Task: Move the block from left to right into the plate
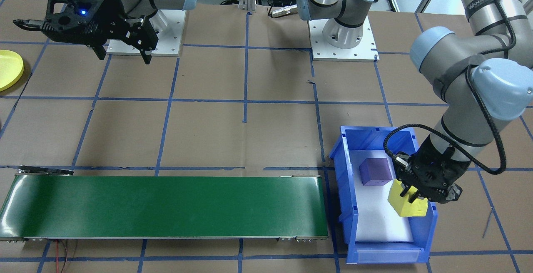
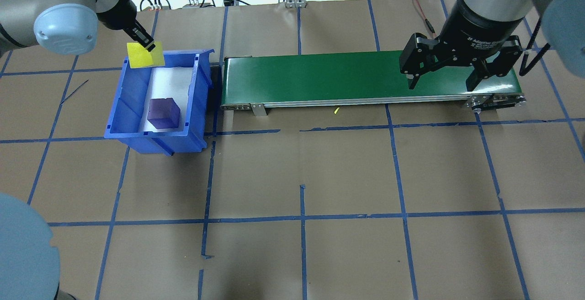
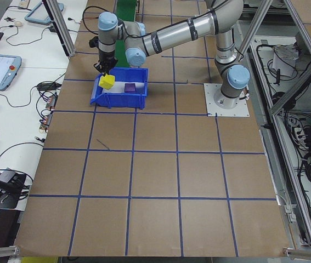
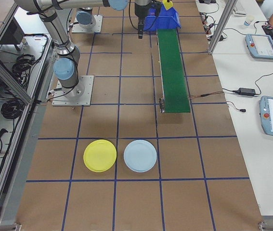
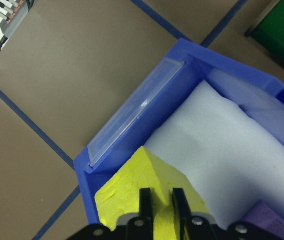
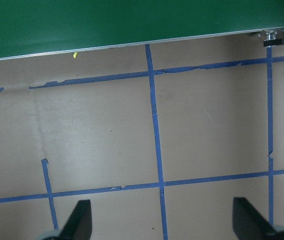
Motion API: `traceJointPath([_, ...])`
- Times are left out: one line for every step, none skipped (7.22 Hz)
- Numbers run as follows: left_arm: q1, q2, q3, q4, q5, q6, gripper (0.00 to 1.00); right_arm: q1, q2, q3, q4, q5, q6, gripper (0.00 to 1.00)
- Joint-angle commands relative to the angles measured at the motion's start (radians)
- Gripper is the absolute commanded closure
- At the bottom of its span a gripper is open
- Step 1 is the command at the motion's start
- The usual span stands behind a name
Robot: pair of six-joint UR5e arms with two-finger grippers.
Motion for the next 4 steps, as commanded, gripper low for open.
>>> traceJointPath([-0.155,0.001,0.014,-0.005,-0.002,-0.204,0.92,-0.005,0.000,-0.003,-0.002,0.001,-0.006,0.00])
traceJointPath([-0.193,-0.007,0.020,0.002,-0.004,-0.224,0.91,-0.003,0.000,-0.004,-0.002,0.001,-0.007,0.00])
traceJointPath([-0.204,-0.042,0.022,0.016,-0.004,-0.240,0.91,-0.003,0.000,-0.009,-0.002,0.001,-0.006,0.00])
traceJointPath([-0.247,-0.094,0.023,0.088,-0.008,-0.257,0.91,0.004,0.000,-0.009,-0.004,0.001,-0.006,0.00])
